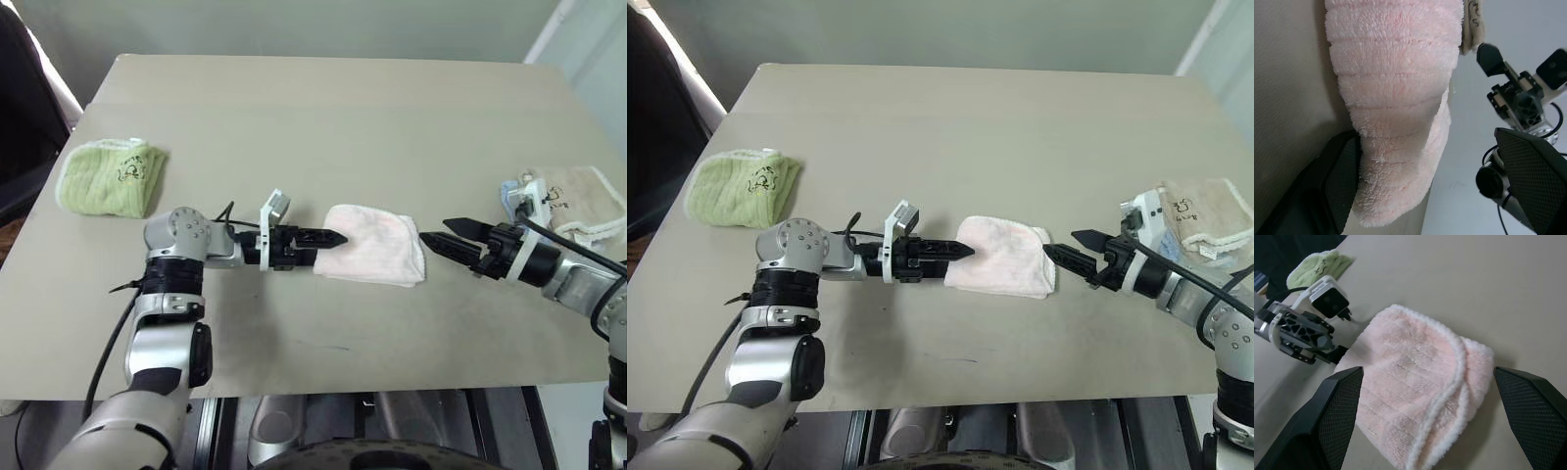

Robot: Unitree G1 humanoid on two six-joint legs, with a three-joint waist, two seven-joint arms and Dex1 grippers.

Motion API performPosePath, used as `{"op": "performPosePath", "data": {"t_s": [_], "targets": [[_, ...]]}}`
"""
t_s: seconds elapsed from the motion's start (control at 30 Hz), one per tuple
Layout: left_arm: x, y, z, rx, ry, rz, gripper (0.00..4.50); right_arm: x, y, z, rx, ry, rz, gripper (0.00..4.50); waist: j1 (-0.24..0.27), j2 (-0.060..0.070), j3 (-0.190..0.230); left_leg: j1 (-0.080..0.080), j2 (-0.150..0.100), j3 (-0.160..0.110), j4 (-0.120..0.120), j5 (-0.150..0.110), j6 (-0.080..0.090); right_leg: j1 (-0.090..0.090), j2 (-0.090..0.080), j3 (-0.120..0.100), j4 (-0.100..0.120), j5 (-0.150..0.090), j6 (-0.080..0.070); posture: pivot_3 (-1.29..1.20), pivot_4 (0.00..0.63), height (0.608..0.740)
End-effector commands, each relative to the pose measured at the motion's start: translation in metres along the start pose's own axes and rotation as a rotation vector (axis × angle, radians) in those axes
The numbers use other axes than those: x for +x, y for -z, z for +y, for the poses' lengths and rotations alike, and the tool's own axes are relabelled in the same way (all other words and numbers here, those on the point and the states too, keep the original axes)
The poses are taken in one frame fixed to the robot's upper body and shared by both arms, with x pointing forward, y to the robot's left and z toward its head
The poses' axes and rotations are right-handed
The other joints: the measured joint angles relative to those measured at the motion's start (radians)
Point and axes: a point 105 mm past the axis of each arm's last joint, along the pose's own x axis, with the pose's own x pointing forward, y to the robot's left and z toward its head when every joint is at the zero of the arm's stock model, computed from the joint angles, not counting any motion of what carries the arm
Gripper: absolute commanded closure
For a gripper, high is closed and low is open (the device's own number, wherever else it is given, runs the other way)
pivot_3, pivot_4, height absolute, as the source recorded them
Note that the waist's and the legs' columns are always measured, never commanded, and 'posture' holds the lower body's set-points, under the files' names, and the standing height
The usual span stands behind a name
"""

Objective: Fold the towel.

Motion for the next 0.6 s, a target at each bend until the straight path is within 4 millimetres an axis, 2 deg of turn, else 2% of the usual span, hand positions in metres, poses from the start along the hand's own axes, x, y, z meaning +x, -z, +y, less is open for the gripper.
{"op": "performPosePath", "data": {"t_s": [0.03,0.23,0.33,0.43,0.6], "targets": [[0.012,0.002,0.002,-0.027,0.003,0.015,0.00,-0.003,-0.009,0.014,-0.124,-0.043,-0.001,0.01,0.005,0.000,0.000,0.000,-0.001,0.000,0.000,0.000,0.001,0.000,-0.001,0.000,0.000,0.000,0.000,0.00,0.150,0.703],[0.020,-0.002,-0.003,-0.034,0.030,0.010,0.00,-0.003,-0.004,0.021,-0.214,-0.087,0.053,0.01,0.006,0.000,0.000,0.000,-0.010,-0.002,0.000,0.003,0.006,0.002,-0.010,0.000,0.001,-0.001,0.005,0.00,0.150,0.703],[0.024,0.003,0.002,-0.012,-0.016,0.044,0.00,-0.004,-0.004,0.020,-0.237,-0.094,0.068,0.01,0.007,0.000,0.000,-0.001,-0.014,-0.002,0.000,0.003,0.008,0.003,-0.013,0.000,0.000,-0.002,0.010,0.00,0.150,0.703],[0.027,0.009,0.003,-0.019,-0.016,0.067,0.61,-0.004,-0.005,0.020,-0.243,-0.100,0.065,0.00,0.007,0.000,0.000,-0.001,-0.016,-0.002,0.000,0.004,0.009,0.004,-0.014,0.000,0.000,-0.002,0.012,0.00,0.150,0.703],[0.027,0.008,0.000,-0.022,0.000,0.073,2.38,-0.009,-0.014,0.033,-0.359,-0.179,0.001,0.00,0.007,0.000,0.000,-0.001,-0.015,-0.002,0.000,0.004,0.007,0.003,-0.014,0.000,0.000,-0.003,0.013,0.00,0.150,0.703]]}}
